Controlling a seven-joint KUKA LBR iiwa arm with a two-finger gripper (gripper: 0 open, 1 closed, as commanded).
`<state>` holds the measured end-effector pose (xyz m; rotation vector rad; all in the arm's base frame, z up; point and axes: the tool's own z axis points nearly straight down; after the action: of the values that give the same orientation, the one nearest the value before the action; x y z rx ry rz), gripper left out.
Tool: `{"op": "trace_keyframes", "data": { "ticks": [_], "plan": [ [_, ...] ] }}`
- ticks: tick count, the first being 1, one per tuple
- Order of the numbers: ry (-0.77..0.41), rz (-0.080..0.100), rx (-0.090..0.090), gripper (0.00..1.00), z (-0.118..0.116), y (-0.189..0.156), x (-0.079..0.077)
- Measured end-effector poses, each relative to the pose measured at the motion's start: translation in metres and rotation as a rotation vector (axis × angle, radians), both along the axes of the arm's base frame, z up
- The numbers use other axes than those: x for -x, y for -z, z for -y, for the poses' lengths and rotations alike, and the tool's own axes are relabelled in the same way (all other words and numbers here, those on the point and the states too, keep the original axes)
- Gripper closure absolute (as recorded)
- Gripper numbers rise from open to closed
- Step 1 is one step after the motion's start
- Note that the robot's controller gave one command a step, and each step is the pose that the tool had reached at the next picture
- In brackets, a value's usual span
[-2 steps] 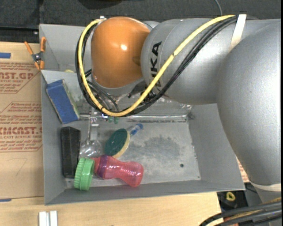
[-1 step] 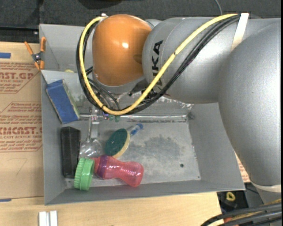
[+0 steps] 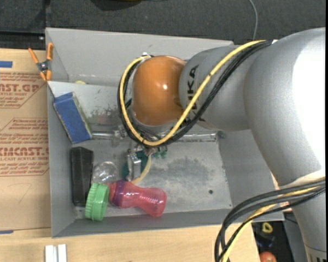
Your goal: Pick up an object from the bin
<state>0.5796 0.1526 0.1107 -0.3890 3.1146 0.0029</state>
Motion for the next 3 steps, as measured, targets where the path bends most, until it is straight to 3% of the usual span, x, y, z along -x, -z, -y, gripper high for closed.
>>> {"op": "trace_keyframes", "data": {
  "ticks": [1,2,3],
  "plan": [
    [-0.202,0.01,-0.002,0.0,0.033,-0.051,0.025],
    [-0.144,-0.002,-0.001,0.0,0.038,0.008,0.004],
    [-0.15,0.014,-0.006,0.0,0.065,0.041,-0.009]
  ]
}}
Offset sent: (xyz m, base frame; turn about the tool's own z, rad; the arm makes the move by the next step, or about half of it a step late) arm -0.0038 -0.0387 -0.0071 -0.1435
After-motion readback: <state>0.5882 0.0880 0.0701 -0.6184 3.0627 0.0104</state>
